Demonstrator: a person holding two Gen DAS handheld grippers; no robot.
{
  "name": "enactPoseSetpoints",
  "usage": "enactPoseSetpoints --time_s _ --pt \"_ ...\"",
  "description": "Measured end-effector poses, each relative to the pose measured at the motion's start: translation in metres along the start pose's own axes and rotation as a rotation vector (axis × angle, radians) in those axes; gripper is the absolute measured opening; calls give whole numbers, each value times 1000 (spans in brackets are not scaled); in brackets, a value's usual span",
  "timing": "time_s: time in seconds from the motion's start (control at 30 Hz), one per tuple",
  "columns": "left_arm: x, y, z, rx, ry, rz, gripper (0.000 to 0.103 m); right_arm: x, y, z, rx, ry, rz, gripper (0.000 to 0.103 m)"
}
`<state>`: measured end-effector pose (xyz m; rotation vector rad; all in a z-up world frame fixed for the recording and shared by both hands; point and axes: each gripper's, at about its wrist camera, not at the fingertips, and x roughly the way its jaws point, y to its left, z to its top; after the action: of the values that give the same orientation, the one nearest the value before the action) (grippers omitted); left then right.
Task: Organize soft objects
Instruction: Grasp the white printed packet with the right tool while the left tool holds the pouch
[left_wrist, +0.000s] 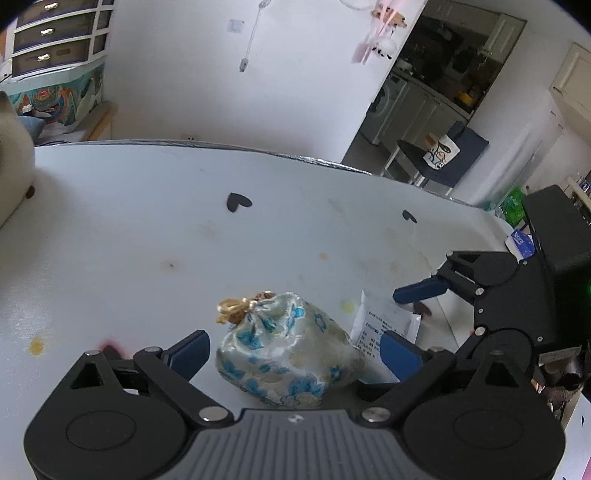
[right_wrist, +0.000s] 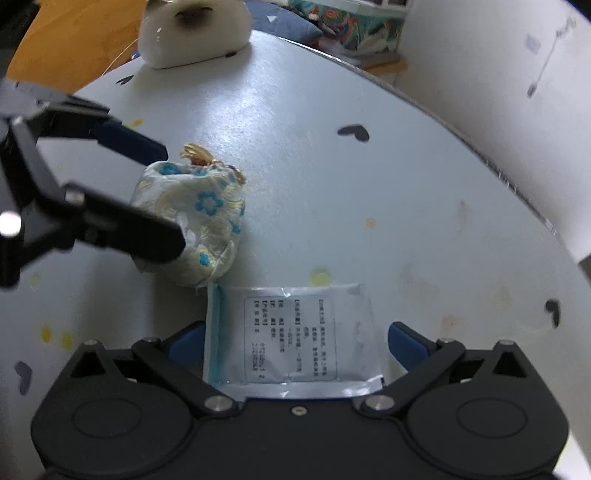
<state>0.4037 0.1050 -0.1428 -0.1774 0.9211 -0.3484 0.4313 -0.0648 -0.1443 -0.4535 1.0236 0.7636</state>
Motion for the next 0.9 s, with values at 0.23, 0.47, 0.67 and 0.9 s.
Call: enactPoseSetpoints --time_s 0.23,0.47,0.67,0.9 --pt "12 4 3 -30 50 60 73 -3 -2 -9 56 -29 17 98" --pt "14 10 1 -45 62 44 64 -5 4 -14 102 -56 -3 85" --pt "7 12 1 -70 41 39 51 -7 12 -15 128 -72 -18 69" --pt "-12 8 1 -77 -11 43 47 -15 21 -21 188 -75 -7 62"
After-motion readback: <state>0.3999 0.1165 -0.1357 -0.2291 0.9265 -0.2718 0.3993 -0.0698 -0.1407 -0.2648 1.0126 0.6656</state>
